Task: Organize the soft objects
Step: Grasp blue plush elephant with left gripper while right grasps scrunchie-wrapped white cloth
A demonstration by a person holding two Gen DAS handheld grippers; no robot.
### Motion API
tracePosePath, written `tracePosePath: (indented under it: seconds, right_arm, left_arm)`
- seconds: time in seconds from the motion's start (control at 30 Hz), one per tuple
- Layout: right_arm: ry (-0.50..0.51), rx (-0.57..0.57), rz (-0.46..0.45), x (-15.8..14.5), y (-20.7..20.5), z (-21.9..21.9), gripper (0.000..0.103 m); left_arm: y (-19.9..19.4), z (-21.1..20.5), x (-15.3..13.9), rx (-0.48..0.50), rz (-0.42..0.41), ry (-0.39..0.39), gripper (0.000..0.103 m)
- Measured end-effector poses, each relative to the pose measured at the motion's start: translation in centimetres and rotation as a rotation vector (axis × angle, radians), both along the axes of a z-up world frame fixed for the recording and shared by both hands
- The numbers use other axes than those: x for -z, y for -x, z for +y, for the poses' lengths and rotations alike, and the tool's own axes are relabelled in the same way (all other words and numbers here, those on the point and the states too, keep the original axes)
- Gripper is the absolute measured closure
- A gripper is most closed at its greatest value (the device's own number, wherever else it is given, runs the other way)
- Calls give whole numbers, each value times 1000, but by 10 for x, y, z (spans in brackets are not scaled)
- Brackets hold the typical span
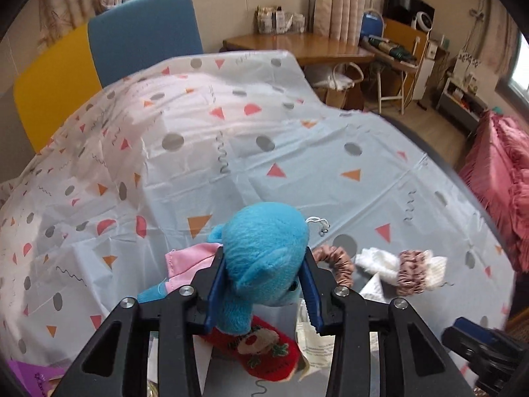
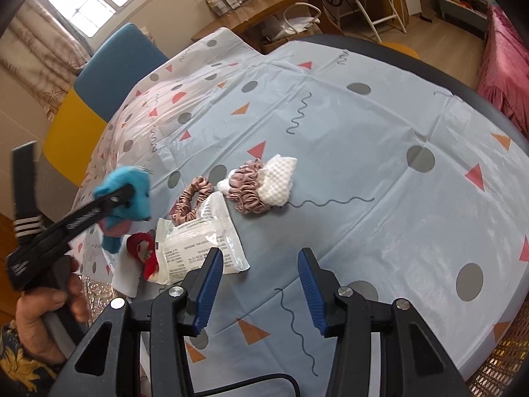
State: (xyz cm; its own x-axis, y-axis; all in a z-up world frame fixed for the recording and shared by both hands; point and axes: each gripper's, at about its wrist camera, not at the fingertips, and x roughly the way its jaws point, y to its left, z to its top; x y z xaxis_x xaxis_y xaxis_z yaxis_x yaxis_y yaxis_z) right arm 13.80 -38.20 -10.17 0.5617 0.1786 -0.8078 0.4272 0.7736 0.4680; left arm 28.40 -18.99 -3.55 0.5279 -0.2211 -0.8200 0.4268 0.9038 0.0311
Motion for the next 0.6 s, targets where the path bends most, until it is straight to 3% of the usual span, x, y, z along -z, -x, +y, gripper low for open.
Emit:
tracePosePath:
  seconds: [0.3,0.4,0.47,0.6]
  right_arm:
    - [89,-17,55,6,-7,2,56]
    - [202,-81,40,-5,-18,13,55]
    - [335,-142,25,-14,-30,21,56]
    - [557,-366,26,-20,-57,38,49]
  left_arm:
    - [29,11,-29,24,-1,82,61]
    - [35,14,-32,24,4,80,61]
    - [34,17,-39,17,2,87,61]
    - [31,30,-63,-8,-7,140,61]
